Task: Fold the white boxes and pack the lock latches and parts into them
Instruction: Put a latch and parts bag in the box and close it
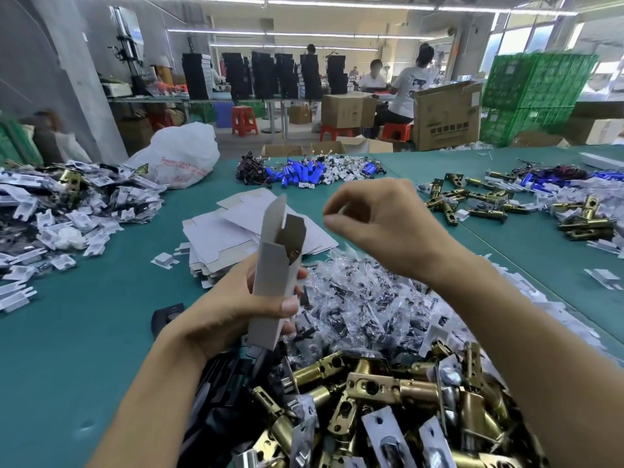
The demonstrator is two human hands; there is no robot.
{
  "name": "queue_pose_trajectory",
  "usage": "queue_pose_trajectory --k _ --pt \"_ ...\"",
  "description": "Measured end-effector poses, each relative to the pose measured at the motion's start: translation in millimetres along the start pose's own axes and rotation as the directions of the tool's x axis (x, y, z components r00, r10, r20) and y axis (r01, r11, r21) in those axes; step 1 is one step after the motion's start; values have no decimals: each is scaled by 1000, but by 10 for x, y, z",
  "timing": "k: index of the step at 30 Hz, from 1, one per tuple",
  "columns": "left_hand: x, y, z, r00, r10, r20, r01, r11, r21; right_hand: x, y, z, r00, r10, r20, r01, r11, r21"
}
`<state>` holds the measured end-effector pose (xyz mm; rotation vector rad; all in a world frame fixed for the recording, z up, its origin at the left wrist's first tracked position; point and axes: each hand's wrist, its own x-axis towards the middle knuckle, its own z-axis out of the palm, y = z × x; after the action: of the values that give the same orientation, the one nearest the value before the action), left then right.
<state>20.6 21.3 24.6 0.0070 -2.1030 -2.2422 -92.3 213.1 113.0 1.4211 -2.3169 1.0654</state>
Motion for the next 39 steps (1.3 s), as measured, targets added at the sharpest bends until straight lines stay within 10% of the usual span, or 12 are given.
queue_pose_trajectory --k 9,22,31,39 --pt "85 -51 -34 985 48 -167 -60 996 -71 -256 358 140 659 491 569 -223 851 -476" --pt "44 -25 50 998 25 -59 -30 995 -93 -380 334 219 789 348 506 -87 879 -469" --pt "55 -37 91 999 43 10 -43 999 6 -104 -145 -243 994 100 51 -110 950 291" --pt "59 -31 126 994 86 65 -87 996 14 7 -342 -31 985 -4 173 -11 996 85"
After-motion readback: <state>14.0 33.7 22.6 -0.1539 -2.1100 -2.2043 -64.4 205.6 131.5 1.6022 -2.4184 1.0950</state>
